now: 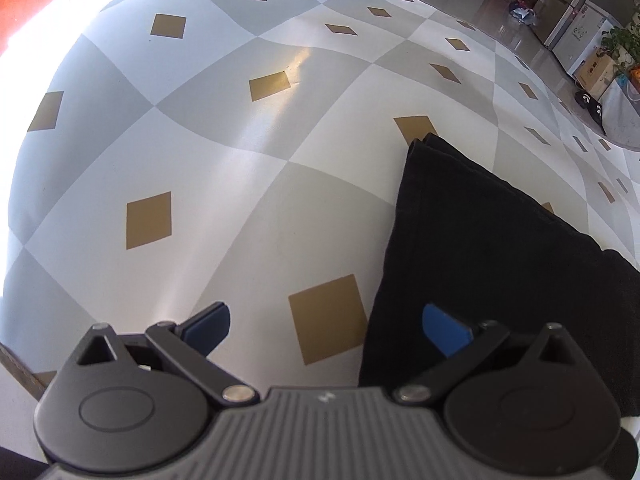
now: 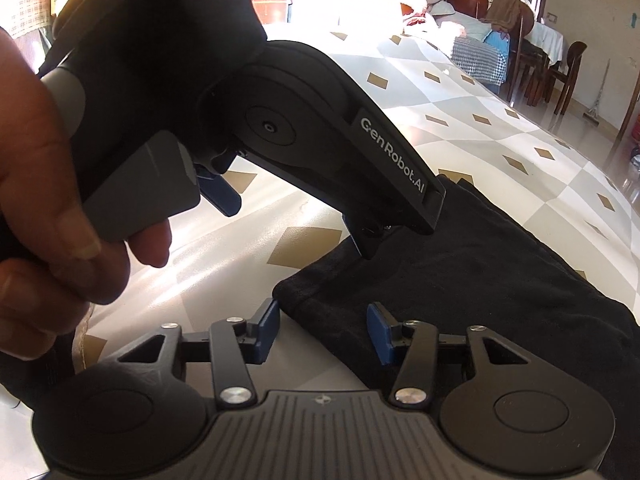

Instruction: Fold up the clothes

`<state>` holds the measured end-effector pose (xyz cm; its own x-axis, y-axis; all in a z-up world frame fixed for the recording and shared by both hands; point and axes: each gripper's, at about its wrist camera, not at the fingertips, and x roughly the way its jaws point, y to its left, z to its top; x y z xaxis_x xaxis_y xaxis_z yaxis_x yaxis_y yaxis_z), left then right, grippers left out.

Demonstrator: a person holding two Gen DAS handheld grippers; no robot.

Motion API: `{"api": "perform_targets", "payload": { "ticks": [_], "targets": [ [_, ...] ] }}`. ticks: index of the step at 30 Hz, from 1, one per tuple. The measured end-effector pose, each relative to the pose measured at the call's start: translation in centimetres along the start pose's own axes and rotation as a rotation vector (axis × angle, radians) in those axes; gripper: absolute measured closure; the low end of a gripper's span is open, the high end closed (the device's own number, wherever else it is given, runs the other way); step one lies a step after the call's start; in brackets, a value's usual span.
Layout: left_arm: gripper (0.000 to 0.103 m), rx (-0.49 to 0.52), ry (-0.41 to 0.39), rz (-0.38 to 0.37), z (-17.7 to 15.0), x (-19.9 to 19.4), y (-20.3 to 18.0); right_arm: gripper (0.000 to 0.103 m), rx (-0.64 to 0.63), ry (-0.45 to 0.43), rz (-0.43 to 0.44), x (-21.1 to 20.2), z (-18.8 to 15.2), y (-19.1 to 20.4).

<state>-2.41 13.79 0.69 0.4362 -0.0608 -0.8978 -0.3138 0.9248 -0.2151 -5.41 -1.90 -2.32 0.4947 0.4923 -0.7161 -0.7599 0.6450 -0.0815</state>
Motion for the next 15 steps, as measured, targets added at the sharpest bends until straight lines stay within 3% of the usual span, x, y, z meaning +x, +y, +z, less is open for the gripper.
{"api": "perform_targets", "payload": {
  "ticks": [2,4,8,15],
  "targets": [
    [0.000,-0.038,0.015,-0.055,0.1,0.1,0.3,0.080,0.001,-0.003,-0.003,0.1,0.1,-0.1],
    [0.000,-0.075,0.039,-0.115,0.3,0.2,0.5,0.088,0.012,-0.015,-0.010,-0.3,0.2,-0.4],
    [0.000,-0.100,0.093,-0.213,1.7,0.7,0.1,0.091,0.057,-0.046,-0.020,-1.1,0.5,-1.2],
    [0.000,-0.057,0.173,-0.312,3.6,1.8,-2.2,0.091,0.243,-0.100,0.000,-3.4,0.9,-4.1]
  ]
}}
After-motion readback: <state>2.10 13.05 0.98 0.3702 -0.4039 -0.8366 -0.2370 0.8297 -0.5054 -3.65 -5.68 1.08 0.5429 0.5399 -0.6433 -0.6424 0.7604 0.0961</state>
